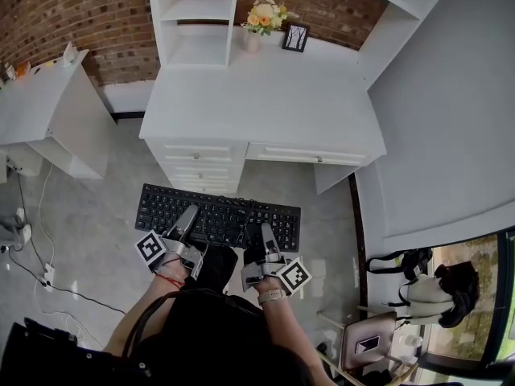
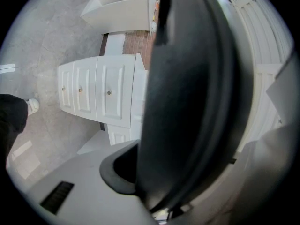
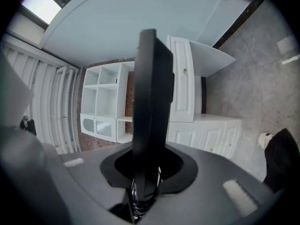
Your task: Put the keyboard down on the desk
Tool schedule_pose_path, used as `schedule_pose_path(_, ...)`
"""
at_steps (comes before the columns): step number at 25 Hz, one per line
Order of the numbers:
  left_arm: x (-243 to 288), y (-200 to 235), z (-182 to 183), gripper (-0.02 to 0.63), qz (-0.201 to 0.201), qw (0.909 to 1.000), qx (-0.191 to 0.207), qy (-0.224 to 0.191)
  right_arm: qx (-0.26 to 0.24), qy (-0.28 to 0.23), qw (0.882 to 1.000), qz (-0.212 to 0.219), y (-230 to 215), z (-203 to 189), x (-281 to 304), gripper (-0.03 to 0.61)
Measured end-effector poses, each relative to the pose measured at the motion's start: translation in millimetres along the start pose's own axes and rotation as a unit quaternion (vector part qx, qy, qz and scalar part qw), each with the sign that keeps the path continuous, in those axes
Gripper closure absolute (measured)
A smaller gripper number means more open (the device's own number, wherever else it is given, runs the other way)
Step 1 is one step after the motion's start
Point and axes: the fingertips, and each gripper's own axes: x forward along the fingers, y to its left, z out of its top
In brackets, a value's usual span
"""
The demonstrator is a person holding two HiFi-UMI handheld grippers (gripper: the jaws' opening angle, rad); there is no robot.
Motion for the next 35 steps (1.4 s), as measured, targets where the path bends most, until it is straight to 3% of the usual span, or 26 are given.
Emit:
schedule_pose_path(13, 103, -10, 19, 0.491, -0.007, 0.9997, -0.012, 0.018, -0.013, -0.014, 1.000, 0.004, 6, 54, 81, 0.499)
schedule_pose_path(35, 217, -19, 84, 0.491, 0.005, 0.9996, -0.027, -0.009, -0.010, 0.010, 1.000, 0.002, 11, 89, 220, 0.500)
